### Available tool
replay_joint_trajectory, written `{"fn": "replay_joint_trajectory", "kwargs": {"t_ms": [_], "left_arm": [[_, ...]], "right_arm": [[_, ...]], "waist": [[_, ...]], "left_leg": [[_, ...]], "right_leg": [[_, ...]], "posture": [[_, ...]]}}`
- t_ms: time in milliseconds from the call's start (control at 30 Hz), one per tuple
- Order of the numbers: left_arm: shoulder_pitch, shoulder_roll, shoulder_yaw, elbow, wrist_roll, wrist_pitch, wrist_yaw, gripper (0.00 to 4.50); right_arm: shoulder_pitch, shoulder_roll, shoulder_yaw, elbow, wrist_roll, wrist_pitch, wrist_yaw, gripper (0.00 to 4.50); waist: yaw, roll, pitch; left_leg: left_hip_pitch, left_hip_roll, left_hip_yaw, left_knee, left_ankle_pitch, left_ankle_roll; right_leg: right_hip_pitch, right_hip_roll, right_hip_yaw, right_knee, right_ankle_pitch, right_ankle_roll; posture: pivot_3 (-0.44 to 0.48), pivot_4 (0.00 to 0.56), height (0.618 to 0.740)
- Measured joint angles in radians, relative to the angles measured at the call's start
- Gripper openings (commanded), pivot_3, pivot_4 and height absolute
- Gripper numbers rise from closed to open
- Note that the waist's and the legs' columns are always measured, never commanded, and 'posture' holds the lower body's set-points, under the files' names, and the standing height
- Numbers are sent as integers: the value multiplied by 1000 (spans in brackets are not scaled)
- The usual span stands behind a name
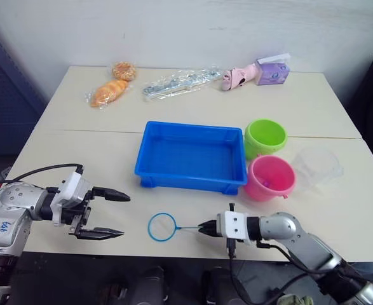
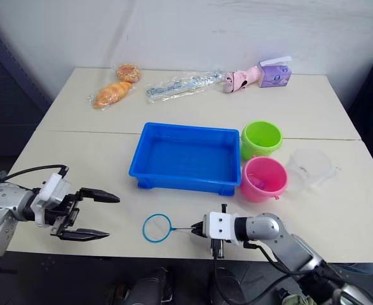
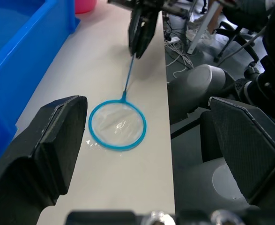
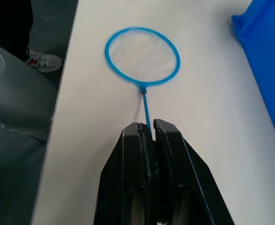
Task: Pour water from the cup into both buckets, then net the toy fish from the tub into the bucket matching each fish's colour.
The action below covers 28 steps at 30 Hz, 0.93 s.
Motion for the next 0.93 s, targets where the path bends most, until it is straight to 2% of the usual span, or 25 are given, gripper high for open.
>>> {"fn": "replay_joint_trajectory", "kwargs": {"t_ms": [100,200,267,333,500,600,633,667,767,933], "left_arm": [[1,0,-14,-23,-5,16,0,4500],[-1,0,-17,-39,-5,22,0,4500],[2,14,-21,-36,20,18,2,4500],[7,23,-17,-8,36,12,3,4500],[30,30,35,61,63,-23,29,4500],[58,39,71,124,103,-81,55,4500],[70,45,88,159,121,-103,66,4500],[73,45,93,169,126,-118,71,4500],[93,50,147,289,161,-205,105,4500],[103,38,177,367,199,-293,174,4500]], "right_arm": [[-87,85,0,198,-27,-105,50,1168],[-99,115,-13,262,-19,-123,76,2521],[-61,106,-70,198,51,-128,114,3384],[10,62,-144,57,140,-120,139,4397],[212,-122,-331,-231,280,-16,176,4491],[399,-179,-572,-356,419,57,174,4491],[456,-182,-672,-387,467,69,174,4491],[496,-176,-721,-403,479,68,177,4491],[741,-74,-1048,-424,506,10,252,4491],[835,-19,-1223,-317,467,-107,359,4491]], "waist": [[-2,0,0],[-1,0,0],[1,0,0],[4,2,1],[4,1,1],[4,2,1],[1,1,1],[0,1,1],[8,1,1],[5,-1,-1]], "left_leg": [[1,0,0,0,0,0],[1,0,0,0,0,0],[1,0,0,-1,0,0],[0,0,0,0,-1,0],[1,0,-1,-1,-4,4],[1,0,-1,-2,-4,4],[3,1,-1,-2,-5,4],[3,1,-1,-2,-5,4],[6,0,-1,-5,-5,4],[6,1,0,-4,-7,4]], "right_leg": [[0,1,0,2,0,0],[0,0,0,3,0,0],[0,0,0,2,0,0],[0,0,-1,2,0,0],[1,0,-1,-1,0,0],[2,0,-2,-2,0,0],[4,1,-2,-2,0,0],[4,0,-2,-2,0,0],[6,0,-2,-4,0,0],[8,0,0,-7,0,0]], "posture": [[0,150,740],[0,150,740],[0,150,740],[0,150,740],[0,150,740],[0,150,740],[0,150,740],[0,150,740],[0,150,740],[0,150,740]]}}
